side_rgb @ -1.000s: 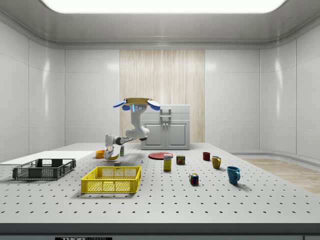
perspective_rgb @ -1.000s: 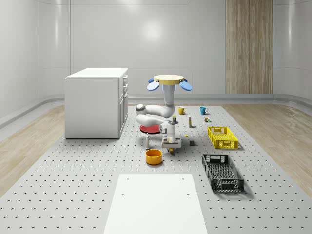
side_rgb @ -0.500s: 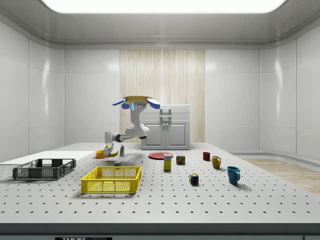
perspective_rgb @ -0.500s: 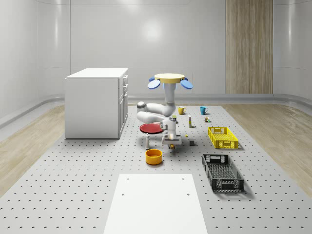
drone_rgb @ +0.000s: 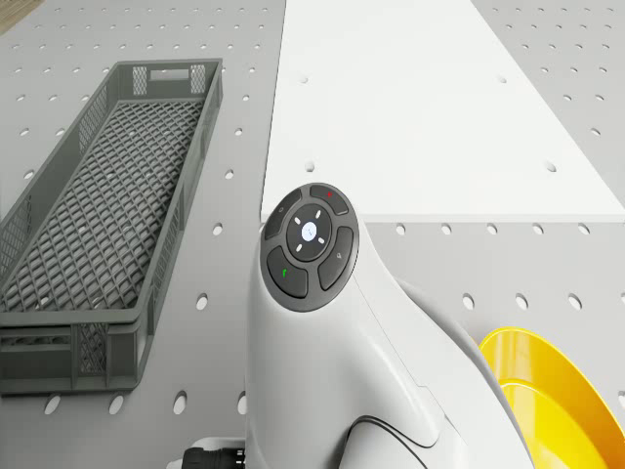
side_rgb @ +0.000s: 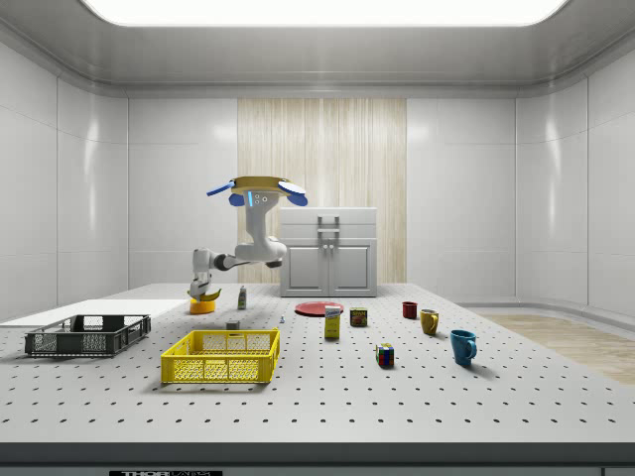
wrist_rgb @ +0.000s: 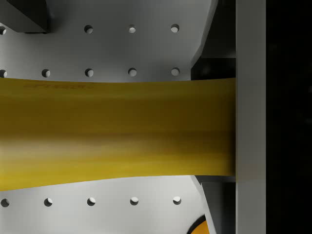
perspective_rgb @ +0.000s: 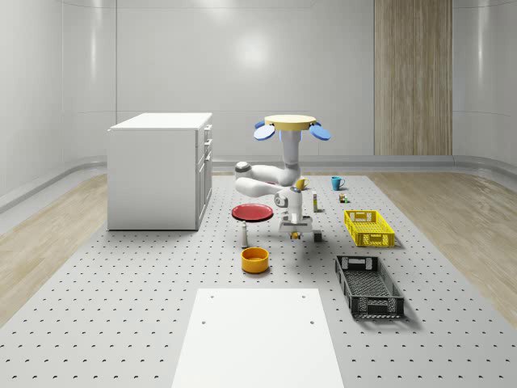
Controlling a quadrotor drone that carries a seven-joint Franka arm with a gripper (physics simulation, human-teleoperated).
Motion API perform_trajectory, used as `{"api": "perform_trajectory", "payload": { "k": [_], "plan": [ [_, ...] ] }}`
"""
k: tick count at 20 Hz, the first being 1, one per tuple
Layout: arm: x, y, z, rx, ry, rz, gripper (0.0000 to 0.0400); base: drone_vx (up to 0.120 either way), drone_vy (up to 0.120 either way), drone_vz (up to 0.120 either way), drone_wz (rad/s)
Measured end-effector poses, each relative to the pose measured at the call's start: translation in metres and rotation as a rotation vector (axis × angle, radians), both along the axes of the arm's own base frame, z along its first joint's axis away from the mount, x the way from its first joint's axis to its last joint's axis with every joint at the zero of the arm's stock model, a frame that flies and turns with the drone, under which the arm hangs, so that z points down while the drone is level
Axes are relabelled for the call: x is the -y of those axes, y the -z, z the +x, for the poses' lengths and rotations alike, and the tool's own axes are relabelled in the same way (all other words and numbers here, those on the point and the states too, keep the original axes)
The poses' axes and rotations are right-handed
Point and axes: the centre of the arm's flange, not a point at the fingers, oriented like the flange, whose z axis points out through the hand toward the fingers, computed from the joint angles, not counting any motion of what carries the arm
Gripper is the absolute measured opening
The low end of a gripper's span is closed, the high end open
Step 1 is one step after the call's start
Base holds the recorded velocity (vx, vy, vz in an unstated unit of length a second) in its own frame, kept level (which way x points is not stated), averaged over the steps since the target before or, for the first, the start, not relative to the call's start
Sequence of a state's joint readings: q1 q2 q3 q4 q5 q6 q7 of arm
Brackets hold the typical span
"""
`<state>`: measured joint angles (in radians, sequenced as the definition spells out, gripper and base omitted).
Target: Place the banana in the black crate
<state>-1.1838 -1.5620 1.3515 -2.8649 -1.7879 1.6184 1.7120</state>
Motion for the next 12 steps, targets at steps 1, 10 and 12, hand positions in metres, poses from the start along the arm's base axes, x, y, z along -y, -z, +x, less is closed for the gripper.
{"api": "perform_trajectory", "payload": {
  "k": [1, 10, 12],
  "plan": [
    [0.0, 0.0003, 0.0, 0.0, -0.001, 0.0, 0.019, 0.12, 0.12, 0.12, 0.0],
    [-0.0002, 0.0011, 0.0, 0.0, -0.004, 0.0, 0.019, 0.12, 0.12, 0.12, 0.0],
    [-0.0002, 0.0012, 0.0, 0.0, -0.004, 0.0, 0.019, 0.12, 0.12, 0.06, 0.0]
  ]
}}
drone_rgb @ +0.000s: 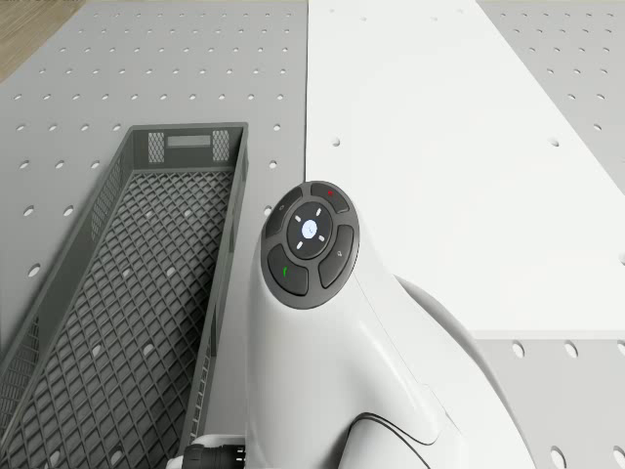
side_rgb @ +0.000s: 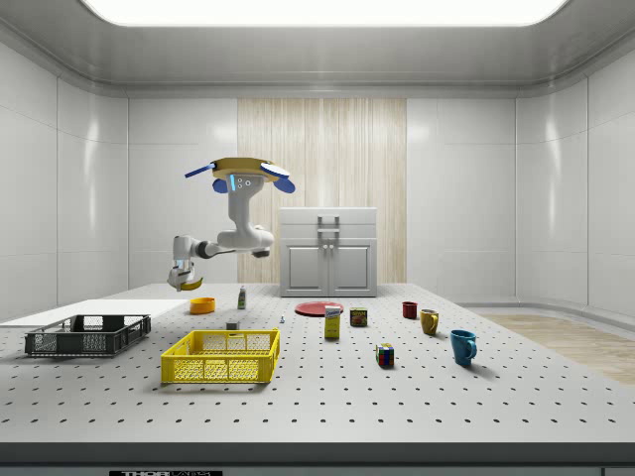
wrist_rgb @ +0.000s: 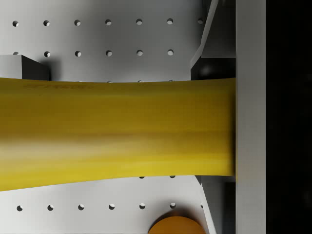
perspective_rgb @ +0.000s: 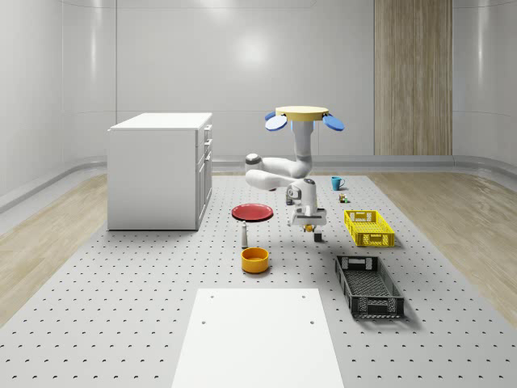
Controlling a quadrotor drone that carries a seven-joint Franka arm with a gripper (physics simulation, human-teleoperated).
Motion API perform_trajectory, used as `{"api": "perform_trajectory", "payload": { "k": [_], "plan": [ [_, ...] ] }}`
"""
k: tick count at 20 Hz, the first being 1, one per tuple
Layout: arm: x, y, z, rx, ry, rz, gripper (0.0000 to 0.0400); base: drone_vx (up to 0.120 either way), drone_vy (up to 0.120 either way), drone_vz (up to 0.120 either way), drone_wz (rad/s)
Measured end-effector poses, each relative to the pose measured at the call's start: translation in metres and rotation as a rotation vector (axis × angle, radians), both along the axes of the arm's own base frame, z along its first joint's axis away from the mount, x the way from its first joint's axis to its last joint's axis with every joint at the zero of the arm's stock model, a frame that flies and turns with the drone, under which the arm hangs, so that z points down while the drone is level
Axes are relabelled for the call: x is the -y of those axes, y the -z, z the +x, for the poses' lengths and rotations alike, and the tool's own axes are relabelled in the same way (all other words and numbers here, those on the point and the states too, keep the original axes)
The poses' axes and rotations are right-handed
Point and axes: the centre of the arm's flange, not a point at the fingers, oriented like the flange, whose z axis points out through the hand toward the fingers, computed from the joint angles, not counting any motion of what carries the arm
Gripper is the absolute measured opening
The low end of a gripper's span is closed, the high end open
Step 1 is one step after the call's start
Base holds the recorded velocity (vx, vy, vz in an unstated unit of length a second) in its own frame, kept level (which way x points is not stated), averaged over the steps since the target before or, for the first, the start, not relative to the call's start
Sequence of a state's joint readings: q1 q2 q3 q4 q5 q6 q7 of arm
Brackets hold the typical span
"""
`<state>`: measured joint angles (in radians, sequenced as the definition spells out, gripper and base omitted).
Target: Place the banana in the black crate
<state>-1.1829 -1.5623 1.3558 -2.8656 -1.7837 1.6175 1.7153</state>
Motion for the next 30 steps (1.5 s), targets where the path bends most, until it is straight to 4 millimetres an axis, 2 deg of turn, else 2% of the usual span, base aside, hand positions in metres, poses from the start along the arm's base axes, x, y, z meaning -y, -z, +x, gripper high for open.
{"api": "perform_trajectory", "payload": {
  "k": [30],
  "plan": [
    [0.0, 0.0001, 0.0, 0.0, 0.0, 0.0, 0.019, 0.12, 0.12, 0.0, 0.0]
  ]
}}
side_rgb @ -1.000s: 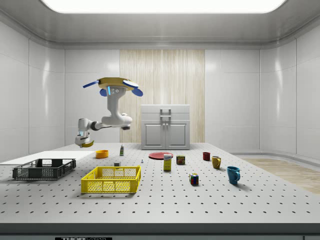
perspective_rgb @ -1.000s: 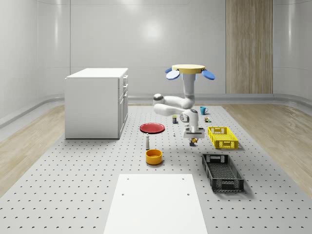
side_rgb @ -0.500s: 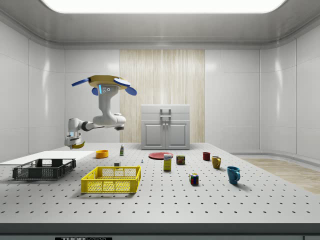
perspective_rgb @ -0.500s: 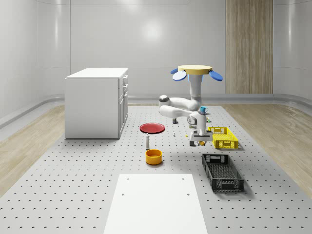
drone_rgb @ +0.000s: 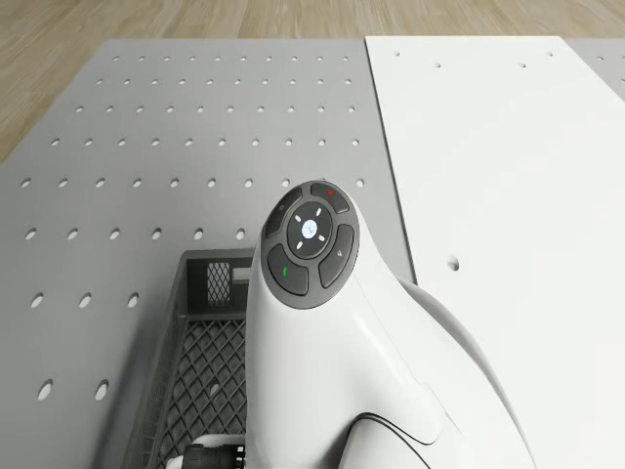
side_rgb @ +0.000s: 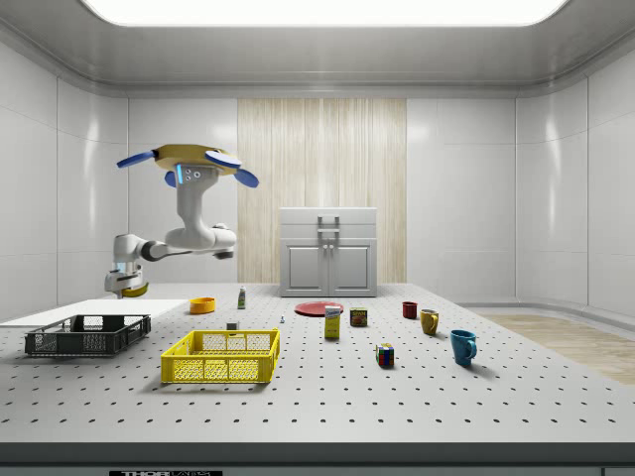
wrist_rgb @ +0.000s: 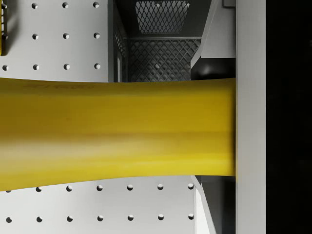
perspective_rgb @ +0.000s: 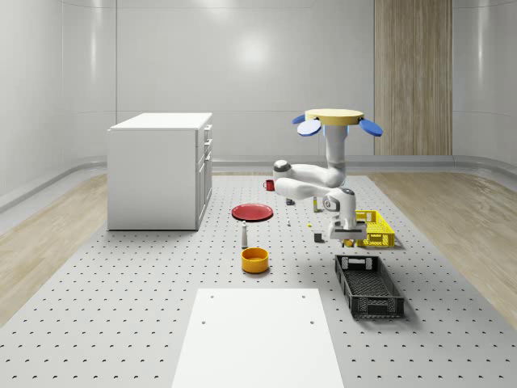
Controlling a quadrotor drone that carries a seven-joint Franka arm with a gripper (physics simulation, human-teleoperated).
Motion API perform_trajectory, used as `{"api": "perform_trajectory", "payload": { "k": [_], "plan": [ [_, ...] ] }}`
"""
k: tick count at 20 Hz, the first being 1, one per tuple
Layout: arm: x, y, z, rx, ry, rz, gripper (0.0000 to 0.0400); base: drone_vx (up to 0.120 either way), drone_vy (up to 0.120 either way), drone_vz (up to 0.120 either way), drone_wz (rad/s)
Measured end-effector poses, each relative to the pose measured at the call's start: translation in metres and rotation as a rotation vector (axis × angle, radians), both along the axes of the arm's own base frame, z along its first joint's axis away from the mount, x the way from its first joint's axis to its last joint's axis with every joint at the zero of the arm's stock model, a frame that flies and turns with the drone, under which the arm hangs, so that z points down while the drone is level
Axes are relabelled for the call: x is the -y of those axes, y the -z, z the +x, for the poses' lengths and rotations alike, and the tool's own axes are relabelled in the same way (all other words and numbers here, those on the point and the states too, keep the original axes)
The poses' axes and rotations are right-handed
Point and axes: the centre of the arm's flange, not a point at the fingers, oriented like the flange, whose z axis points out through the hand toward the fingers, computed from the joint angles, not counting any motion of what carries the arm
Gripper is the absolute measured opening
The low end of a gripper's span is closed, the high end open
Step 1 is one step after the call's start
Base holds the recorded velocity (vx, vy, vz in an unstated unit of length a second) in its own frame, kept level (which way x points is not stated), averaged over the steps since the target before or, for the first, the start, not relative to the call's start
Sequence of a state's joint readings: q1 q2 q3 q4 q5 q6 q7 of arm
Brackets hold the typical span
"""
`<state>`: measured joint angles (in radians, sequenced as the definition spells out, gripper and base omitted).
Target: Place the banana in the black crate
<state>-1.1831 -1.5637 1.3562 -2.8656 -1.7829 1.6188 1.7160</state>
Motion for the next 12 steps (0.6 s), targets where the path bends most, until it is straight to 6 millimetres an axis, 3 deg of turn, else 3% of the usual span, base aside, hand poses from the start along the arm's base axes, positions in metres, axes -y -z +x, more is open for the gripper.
{"api": "perform_trajectory", "payload": {
  "k": [6, 12],
  "plan": [
    [0.0, 0.0, 0.0, 0.0, 0.0, 0.0, 0.019, 0.12, 0.12, 0.0, 0.0],
    [0.0, 0.0, 0.0, 0.0, 0.0, 0.0, 0.019, 0.12, 0.12, -0.113, 0.0]
  ]
}}
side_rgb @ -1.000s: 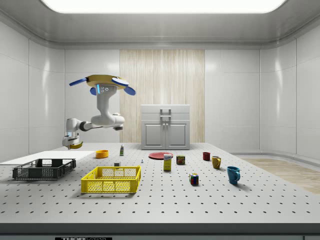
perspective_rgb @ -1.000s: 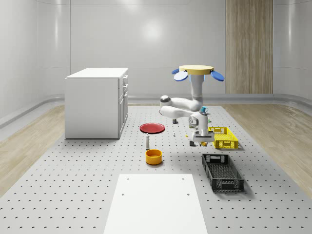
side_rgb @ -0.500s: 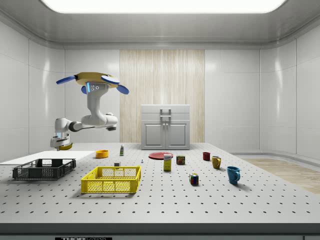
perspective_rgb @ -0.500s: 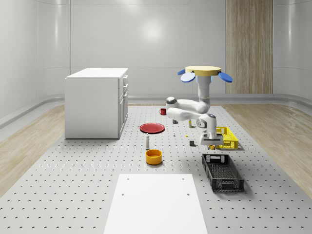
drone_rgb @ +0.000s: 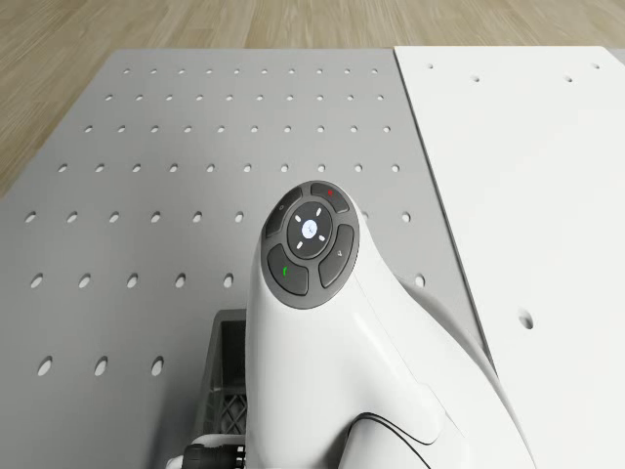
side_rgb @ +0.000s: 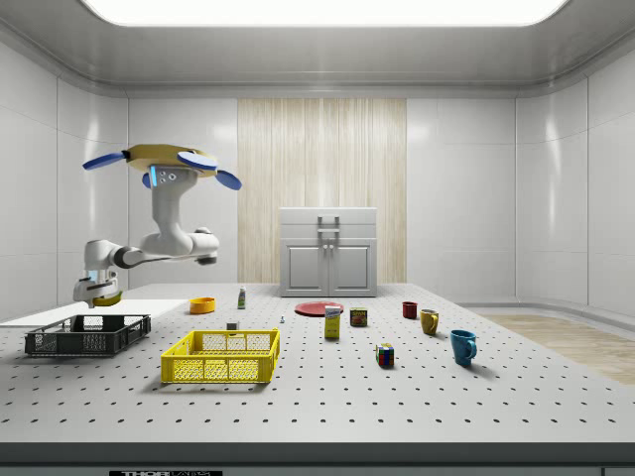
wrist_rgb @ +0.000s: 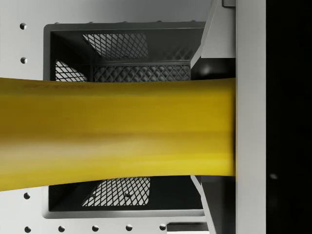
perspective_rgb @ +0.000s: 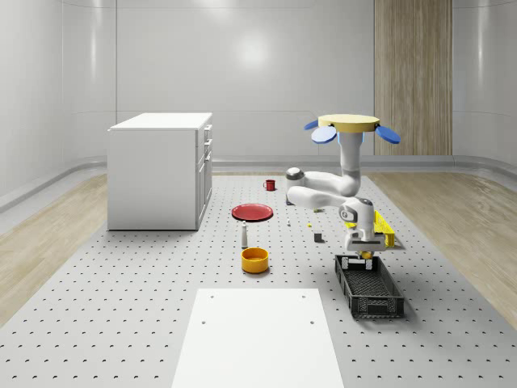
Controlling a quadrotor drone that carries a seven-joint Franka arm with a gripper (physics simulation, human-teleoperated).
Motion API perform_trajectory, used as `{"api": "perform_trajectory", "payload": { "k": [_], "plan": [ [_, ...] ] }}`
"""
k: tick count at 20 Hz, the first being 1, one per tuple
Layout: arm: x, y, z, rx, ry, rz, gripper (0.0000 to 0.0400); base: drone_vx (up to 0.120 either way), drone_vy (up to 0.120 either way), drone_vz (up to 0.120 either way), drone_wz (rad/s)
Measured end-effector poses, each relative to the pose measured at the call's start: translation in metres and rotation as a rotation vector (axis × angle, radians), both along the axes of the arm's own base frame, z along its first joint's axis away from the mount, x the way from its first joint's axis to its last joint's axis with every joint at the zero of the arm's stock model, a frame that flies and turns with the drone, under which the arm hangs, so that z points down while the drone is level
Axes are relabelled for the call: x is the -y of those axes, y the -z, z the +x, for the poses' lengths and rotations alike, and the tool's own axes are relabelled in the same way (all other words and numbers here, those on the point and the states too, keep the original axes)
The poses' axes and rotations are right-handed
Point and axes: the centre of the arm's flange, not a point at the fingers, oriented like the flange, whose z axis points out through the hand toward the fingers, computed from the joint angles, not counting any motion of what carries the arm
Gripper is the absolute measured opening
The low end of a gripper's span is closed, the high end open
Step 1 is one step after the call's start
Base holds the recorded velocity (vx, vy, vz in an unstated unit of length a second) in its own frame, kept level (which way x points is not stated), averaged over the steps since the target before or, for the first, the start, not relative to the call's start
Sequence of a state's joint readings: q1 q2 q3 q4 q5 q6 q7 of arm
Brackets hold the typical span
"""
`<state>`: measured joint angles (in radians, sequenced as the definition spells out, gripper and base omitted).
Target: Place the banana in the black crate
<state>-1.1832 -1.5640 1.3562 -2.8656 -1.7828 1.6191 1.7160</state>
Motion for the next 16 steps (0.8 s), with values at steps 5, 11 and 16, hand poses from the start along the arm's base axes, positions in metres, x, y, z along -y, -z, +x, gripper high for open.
{"api": "perform_trajectory", "payload": {
  "k": [5, 11, 16],
  "plan": [
    [0.0, 0.0, 0.0, 0.0, 0.0, 0.0, 0.019, 0.024, 0.016, -0.096, 0.0],
    [0.0, 0.0, 0.0, 0.0, 0.0, 0.0, 0.019, 0.093, 0.0, -0.12, 0.0],
    [0.0, -0.004, 0.0, 0.0, -0.001, 0.0, 0.0191, 0.048, 0.0, -0.064, 0.0]
  ]
}}
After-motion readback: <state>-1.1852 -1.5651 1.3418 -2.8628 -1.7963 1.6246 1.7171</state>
